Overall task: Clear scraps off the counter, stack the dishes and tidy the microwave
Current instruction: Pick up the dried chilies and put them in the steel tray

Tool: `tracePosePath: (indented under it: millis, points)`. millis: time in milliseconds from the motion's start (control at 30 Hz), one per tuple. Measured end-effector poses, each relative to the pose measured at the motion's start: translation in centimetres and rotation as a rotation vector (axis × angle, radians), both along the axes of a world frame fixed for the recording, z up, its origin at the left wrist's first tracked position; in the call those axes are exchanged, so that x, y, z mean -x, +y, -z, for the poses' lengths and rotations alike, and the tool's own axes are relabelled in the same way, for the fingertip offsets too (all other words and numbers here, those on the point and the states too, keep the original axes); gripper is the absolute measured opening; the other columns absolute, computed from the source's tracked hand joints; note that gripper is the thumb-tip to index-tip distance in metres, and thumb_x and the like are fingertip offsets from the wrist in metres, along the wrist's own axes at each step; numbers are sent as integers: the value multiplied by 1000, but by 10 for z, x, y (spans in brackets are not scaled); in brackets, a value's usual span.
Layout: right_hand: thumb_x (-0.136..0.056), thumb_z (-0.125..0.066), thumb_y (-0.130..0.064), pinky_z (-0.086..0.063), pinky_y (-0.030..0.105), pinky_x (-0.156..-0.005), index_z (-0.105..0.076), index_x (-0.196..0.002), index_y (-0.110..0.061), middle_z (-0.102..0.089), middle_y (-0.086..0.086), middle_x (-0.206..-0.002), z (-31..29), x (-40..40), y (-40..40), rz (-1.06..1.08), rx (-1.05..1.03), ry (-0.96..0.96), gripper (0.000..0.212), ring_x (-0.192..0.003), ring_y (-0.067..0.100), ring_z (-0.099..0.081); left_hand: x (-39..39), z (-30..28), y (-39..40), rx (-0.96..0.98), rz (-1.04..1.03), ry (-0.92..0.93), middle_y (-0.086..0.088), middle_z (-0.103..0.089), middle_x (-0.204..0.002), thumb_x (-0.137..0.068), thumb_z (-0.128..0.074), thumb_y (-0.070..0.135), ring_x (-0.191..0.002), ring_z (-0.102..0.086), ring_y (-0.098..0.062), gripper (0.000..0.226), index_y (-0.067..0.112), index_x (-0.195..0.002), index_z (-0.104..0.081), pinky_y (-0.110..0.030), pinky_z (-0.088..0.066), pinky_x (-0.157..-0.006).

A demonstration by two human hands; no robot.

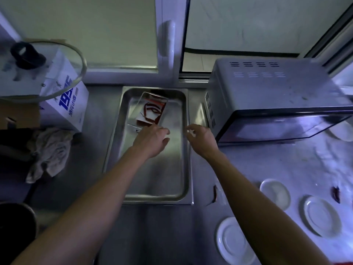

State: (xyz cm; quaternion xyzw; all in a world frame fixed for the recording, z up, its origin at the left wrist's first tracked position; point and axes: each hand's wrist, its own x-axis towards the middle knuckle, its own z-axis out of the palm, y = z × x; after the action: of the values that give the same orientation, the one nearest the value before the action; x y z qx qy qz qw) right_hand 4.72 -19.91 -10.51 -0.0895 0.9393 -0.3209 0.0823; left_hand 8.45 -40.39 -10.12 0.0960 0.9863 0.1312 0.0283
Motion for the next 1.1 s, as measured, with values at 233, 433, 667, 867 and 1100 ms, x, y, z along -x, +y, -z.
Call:
tracePosePath:
  millis: [233, 433, 667, 867, 1100]
  points:
    - [-94, -59, -25, -54, 37, -88, -69, -121, -17, -71, 8, -119, -4, -58, 92, 55, 9, 1, 29, -109, 27, -64, -51, -18, 88, 14, 38, 0, -5, -68, -119, -98, -53, 31, -109, -59, -27, 28, 17, -119, -66, -41, -47, -88]
    - [-89, -59, -19, -54, 37, -81, -74, -108, -16, -73, 10, -108, -5, -106, 160, 104, 9, 13, 24, -98, 33, -67, -96, -26, 156, -21, 11, -24, -6, -66, -123, -99, -51, 33, -109, -61, -28, 31, 17, -120, -66, -40, -51, -89]
    - [-91, -60, -23, -54, 36, -87, -72, -117, -21, -73, 5, -114, 12, -145, 204, 93, -1, -16, 28, -103, 28, -68, -134, -12, 200, -14, -28, -33, -4, -68, -118, -96, -55, 32, -109, -60, -28, 28, 19, -117, -68, -38, -51, -88]
    - [-92, -62, -20, -53, 32, -89, -72, -116, -18, -74, 2, -114, 41, -171, 212, 76, 13, -51, 26, -104, 22, -68, -152, 18, 213, -23, -48, -80, -2, -71, -111, -90, -58, 28, -102, -62, -29, 24, 17, -106, -71, -39, -51, -83]
    - [-90, -62, -16, -54, 34, -88, -73, -115, -15, -74, 6, -112, 70, -174, 208, 82, 10, -90, 27, -102, 26, -69, -148, 62, 215, -92, -131, -214, -5, -66, -113, -89, -57, 22, -102, -64, -32, 23, 17, -109, -68, -39, -54, -82]
